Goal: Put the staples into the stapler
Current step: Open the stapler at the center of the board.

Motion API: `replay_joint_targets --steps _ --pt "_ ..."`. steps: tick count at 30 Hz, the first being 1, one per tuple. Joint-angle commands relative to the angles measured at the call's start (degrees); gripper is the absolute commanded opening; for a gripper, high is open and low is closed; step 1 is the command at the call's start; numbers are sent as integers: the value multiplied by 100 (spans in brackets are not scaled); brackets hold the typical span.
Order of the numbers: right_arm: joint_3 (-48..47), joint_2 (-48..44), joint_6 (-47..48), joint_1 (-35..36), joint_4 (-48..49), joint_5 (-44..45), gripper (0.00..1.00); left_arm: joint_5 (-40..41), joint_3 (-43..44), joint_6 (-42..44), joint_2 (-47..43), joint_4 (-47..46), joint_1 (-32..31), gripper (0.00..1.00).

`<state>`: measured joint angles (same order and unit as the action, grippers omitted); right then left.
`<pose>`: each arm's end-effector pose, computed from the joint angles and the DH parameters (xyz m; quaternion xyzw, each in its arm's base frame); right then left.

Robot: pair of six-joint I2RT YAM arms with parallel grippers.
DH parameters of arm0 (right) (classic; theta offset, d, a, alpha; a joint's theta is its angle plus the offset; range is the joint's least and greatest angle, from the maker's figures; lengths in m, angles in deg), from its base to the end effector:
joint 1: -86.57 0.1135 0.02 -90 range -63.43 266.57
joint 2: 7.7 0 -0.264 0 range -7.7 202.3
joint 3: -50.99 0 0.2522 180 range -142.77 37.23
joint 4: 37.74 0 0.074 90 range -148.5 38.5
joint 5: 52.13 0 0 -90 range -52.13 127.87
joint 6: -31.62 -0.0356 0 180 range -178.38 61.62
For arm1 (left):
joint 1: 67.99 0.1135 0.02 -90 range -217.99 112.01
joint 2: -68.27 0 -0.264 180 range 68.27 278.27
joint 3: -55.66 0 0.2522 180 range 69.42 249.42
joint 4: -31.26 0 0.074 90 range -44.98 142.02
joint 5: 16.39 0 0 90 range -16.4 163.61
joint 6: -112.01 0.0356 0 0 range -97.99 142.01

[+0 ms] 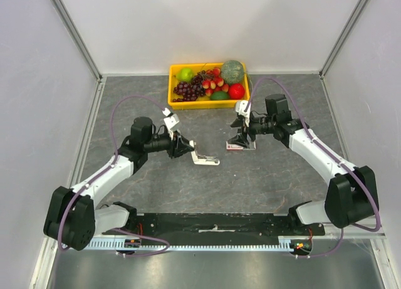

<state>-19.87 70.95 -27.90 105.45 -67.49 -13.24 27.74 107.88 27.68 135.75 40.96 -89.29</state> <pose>0.2695 0.1215 0.2794 -0.5112 0.6557 0.3447 0.4358 0.2253 -0.1153 0.2493 0.3848 0.7063 -0.3929 0.4458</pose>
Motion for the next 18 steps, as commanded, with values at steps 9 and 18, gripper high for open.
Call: replay_joint_targets --steps 9,18 --pt "191 194 336 -7 -62 93 73 -124 -1762 -767 308 -4768 -23 2" --pt "314 45 380 -138 -54 49 73 -256 -1886 -1068 1188 -5571 -23 2"
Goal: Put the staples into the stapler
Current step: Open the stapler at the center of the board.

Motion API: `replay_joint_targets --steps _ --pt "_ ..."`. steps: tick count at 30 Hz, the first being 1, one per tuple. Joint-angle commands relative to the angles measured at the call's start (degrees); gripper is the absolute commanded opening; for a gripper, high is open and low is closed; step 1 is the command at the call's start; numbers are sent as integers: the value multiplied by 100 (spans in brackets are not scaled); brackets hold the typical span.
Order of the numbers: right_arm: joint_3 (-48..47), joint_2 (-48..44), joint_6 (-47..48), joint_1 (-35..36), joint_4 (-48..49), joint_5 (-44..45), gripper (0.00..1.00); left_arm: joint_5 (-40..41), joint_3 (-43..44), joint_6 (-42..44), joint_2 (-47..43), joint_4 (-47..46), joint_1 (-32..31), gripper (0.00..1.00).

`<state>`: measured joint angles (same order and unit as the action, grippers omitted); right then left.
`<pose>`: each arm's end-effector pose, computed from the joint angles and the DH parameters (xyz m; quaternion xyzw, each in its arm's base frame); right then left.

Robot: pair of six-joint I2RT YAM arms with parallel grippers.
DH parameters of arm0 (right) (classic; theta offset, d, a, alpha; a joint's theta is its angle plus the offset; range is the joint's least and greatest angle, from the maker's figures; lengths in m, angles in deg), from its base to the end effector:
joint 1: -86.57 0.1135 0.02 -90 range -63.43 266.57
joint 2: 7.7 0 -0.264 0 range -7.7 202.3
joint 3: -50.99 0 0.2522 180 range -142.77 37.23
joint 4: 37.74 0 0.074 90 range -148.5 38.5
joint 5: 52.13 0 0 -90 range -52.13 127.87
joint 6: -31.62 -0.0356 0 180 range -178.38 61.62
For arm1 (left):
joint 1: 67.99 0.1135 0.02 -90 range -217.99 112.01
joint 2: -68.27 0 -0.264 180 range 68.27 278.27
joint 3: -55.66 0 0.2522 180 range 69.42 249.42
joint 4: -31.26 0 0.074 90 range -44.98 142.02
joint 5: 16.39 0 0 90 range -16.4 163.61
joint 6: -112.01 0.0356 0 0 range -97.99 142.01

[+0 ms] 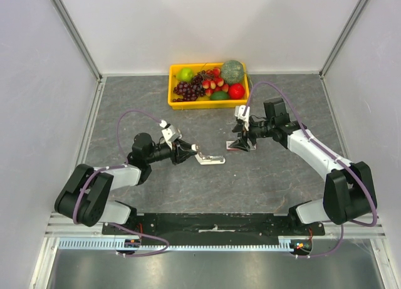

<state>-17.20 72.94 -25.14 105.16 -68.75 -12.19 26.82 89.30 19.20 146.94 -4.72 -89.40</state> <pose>0.2696 0.1195 0.2530 -0.5141 0.6756 0.3399 0.4046 0.2172 -0.1131 0.1785 0.3672 0.6473 -0.4203 0.5191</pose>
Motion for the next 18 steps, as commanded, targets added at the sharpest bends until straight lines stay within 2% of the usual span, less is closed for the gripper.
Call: replay_joint_targets --steps 1,9,16,18 --pt "56 -163 96 -119 73 -100 73 -164 -45 -220 78 -1012 -12 2" --pt "73 -207 78 -198 108 -153 73 -217 -107 16 -1 -846 5 2" --pt "135 -268 52 -268 161 -214 73 -384 235 272 200 -537 111 3" --pt "152 -277 52 -303 161 -276 73 -707 341 430 341 -555 172 3"
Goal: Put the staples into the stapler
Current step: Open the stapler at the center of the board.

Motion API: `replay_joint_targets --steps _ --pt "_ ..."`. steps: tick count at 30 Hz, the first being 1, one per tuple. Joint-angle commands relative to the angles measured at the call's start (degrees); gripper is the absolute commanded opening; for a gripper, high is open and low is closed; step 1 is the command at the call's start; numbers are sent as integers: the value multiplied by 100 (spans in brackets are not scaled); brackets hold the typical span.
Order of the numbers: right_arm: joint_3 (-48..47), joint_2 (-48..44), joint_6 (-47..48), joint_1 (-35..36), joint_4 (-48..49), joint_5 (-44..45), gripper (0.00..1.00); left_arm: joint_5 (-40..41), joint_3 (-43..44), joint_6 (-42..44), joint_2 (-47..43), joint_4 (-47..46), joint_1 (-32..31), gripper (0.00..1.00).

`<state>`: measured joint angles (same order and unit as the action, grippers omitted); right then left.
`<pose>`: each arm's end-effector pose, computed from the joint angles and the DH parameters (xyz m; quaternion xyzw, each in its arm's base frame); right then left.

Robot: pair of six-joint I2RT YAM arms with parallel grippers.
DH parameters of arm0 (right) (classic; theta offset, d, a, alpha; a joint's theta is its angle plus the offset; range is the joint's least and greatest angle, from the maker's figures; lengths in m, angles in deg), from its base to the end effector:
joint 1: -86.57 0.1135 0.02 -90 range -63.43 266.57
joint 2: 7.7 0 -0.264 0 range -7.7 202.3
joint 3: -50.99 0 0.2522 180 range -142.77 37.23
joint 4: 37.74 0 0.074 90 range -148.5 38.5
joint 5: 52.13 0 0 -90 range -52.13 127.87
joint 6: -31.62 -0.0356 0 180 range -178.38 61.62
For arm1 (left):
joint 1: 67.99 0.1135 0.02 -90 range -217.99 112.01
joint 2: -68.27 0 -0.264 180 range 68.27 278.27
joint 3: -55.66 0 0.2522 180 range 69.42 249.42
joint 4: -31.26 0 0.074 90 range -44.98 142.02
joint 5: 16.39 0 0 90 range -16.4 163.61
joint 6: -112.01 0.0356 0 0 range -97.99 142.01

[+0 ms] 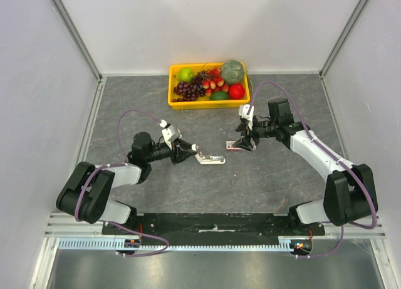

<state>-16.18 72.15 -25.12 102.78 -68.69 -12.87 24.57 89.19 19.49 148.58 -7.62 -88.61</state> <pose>0.2702 0.1073 0.2514 -0.5007 0.6838 0.3368 0.4102 0.2195 -0.1113 0.1766 0.3771 0.6347 -0.4265 0.5226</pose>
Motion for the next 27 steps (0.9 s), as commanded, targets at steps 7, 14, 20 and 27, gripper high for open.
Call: replay_joint_targets --steps 7,14,20,27 --pt "120 -295 295 -13 -48 -516 75 -1511 607 656 134 114 120 4" --pt "103 -102 322 452 -109 -252 75 -1750 1020 604 248 299 120 4" --pt "94 188 191 743 -118 -182 71 -1636 1152 560 301 333 111 4" --pt "24 565 41 1077 -127 143 67 -1530 1205 569 309 404 111 4"
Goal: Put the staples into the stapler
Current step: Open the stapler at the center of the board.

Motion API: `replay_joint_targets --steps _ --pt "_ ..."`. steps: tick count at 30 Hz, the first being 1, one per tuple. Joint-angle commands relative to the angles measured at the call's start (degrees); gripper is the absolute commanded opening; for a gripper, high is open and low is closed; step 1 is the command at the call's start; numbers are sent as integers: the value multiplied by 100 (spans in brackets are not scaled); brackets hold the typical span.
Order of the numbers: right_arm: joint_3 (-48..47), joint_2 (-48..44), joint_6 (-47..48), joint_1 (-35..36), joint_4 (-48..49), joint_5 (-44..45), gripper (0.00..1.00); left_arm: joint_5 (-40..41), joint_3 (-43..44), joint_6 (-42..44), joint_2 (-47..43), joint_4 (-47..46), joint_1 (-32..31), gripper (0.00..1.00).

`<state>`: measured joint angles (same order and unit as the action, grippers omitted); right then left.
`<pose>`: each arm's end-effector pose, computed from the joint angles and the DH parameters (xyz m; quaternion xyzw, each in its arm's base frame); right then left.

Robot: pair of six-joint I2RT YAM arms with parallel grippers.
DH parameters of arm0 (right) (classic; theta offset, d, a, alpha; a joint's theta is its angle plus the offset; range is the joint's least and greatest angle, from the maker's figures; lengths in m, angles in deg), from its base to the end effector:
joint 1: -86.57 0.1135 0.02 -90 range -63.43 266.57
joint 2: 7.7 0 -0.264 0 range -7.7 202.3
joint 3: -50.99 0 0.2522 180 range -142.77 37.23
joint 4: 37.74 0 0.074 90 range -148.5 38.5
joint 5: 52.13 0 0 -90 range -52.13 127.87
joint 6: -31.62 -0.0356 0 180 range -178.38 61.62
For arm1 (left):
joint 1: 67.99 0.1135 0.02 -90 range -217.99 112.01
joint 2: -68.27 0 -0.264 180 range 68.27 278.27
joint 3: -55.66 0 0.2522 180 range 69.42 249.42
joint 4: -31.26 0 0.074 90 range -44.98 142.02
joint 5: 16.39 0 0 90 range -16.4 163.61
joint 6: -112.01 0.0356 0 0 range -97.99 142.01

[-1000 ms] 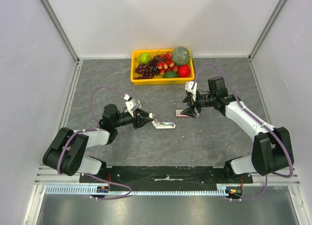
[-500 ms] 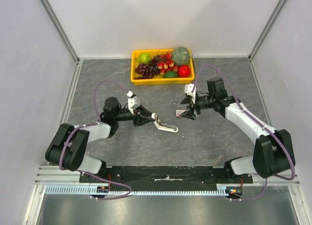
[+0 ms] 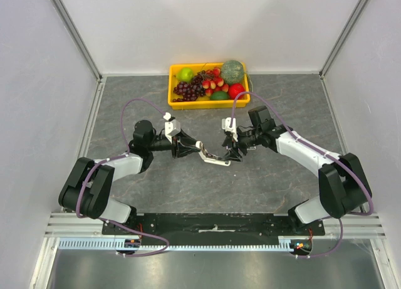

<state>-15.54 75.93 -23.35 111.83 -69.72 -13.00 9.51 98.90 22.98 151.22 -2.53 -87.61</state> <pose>0.2550 0.1508 0.2288 -0.5547 0.6563 0.3741 0.3488 0.2442 -0.1211 0.2051 0.4621 0.5558 -0.4809 0.4962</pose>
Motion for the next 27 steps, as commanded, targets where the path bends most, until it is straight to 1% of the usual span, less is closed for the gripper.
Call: replay_joint_targets --steps 1,5,9,12,19,21,22,23,24,26,27 --pt "-57 232 -171 190 -24 183 66 -15 243 245 36 -53 10 4" --pt "-154 381 -312 365 -50 411 61 107 278 325 19 52 10 4" --pt "-189 513 -347 480 -50 587 59 152 278 368 10 62 2 4" --pt "-242 645 -470 533 28 736 55 169 278 360 10 70 10 4" --pt "-312 751 -725 577 266 1009 41 90 269 377 45 35 -7 5" --pt "-312 768 -752 568 301 1062 35 90 261 395 54 35 -7 5" --pt "-321 768 -760 577 301 1062 26 73 252 386 54 35 -7 5" --pt "-330 777 -769 577 301 1053 21 55 243 404 54 35 -7 6" --pt "-356 777 -778 577 301 1044 11 55 243 421 63 27 -7 6" --pt "-365 777 -787 577 310 1027 1 64 226 430 71 35 2 9" --pt "-365 777 -795 577 293 983 0 64 225 439 71 35 -7 11"
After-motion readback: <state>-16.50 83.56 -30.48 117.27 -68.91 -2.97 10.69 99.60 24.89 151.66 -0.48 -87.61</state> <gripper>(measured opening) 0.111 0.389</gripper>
